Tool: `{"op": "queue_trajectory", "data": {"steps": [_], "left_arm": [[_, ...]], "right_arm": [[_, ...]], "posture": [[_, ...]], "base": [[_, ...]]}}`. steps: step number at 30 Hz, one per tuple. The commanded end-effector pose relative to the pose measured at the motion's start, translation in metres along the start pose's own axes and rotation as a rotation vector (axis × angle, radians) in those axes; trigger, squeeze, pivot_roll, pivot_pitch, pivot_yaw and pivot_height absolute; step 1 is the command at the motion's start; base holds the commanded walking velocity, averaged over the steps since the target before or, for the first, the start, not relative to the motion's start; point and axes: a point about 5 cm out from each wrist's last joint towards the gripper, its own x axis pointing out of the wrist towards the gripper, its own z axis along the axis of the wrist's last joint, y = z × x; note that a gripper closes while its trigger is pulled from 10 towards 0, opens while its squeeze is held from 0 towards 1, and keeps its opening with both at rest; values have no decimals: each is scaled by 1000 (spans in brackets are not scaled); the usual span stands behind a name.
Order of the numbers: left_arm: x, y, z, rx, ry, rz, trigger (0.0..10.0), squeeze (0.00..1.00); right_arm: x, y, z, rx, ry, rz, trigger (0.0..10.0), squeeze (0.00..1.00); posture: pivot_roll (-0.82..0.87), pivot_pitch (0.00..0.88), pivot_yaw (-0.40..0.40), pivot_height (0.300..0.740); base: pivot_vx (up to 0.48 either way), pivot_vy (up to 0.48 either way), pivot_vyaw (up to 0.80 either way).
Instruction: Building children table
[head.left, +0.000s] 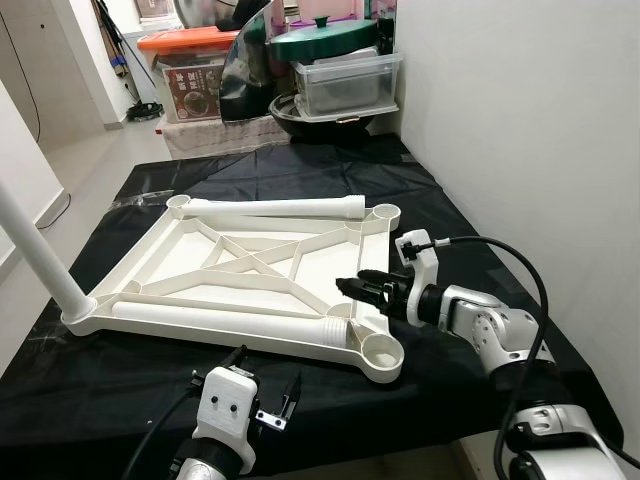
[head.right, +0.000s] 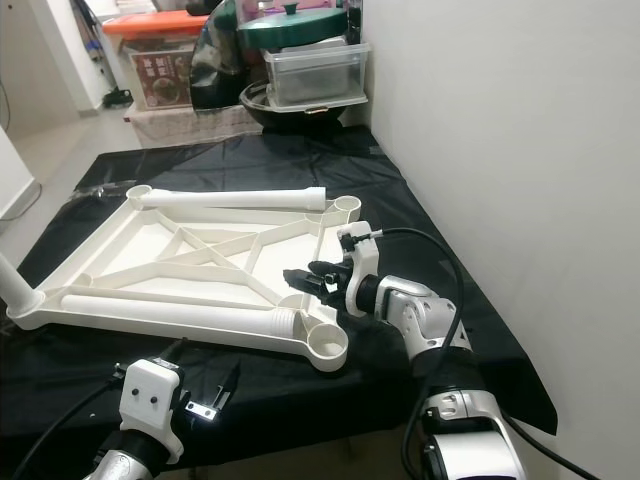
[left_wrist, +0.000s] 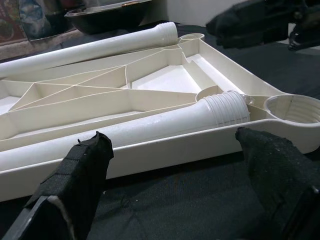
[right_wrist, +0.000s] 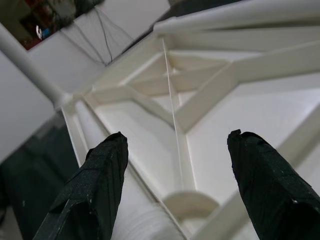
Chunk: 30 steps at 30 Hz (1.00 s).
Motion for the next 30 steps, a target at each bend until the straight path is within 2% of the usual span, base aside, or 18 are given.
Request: {"op": "queue_trajectory", "data": {"steps": [1, 2, 4, 6, 13, 20, 26, 30], "left_arm": [[-2, 1, -3, -5, 19, 9, 10000, 0], [-1, 1, -3, -4, 20, 7, 10000, 0], [-1, 1, -3, -4, 20, 7, 10000, 0], [-1, 1, -3, -4, 20, 7, 10000, 0], [-1, 1, -4, -1, 23, 3, 10000, 0], [-3, 2, -5, 2, 31, -1, 10000, 0], [-3, 2, -5, 6, 32, -1, 10000, 0], [-4, 0, -5, -1, 34, -1, 10000, 0]], "right_arm": [[3, 3, 9, -3, -51, 3, 10000, 0], [5, 5, 13, -8, -93, 0, 10000, 0], [5, 5, 14, -11, -99, 0, 10000, 0], [7, 6, 12, 11, -86, 3, 10000, 0], [10, 8, 9, -5, -64, -3, 10000, 0], [12, 10, 11, -20, -63, -18, 10000, 0], [5, 6, 10, -31, 20, 31, 10000, 0], [-10, -6, 11, 3, 100, 27, 10000, 0]], "posture": [[-56, 0, 28, 740], [-56, 0, 28, 740], [-56, 0, 28, 740], [-56, 0, 28, 740], [-49, 0, 26, 740], [-18, 0, 45, 740], [-7, 0, 31, 740], [-13, 0, 27, 740]], "base": [[0, 0, 0], [0, 0, 0], [0, 0, 0], [0, 0, 800], [0, 0, 800], [0, 0, 0], [0, 0, 0], [0, 0, 0]]}}
